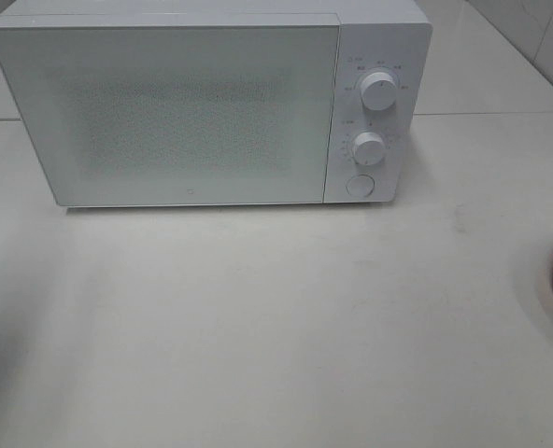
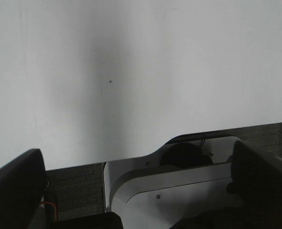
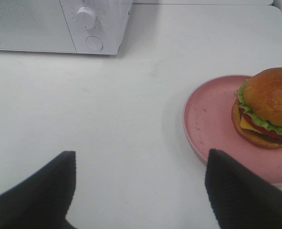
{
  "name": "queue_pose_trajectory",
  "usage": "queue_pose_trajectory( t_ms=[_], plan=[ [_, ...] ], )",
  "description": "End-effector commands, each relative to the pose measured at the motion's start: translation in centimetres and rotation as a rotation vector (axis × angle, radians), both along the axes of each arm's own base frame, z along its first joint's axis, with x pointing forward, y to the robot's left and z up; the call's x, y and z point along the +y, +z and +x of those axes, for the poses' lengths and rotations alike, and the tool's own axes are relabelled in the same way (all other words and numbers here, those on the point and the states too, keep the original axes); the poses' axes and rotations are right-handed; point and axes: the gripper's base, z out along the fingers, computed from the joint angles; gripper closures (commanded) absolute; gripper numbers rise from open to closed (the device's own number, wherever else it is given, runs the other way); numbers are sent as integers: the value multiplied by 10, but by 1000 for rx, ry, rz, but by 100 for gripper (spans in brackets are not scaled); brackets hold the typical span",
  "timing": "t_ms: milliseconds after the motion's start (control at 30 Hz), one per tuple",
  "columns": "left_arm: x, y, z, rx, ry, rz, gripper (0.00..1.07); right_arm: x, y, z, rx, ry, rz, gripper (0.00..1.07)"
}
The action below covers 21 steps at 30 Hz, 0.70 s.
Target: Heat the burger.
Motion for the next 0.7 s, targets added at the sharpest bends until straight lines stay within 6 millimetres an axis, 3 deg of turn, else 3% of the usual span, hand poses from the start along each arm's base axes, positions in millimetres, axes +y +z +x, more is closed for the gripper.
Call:
queue_pose_trajectory(
  t_ms=[33,433,567,700],
  plan=[
    [1,-8,-26,-38,20,1,8,-1,0,-4,-26,-3,6,33],
    [1,-28,-84,-291,49,48,8,-1,0,-4,-26,-3,6,33],
    [1,-20,-105,-418,51,56,8,-1,0,-4,-26,-3,6,33],
    [0,-16,-115,-485,52,59,8,-1,0,-4,-26,-3,6,33]
  ],
)
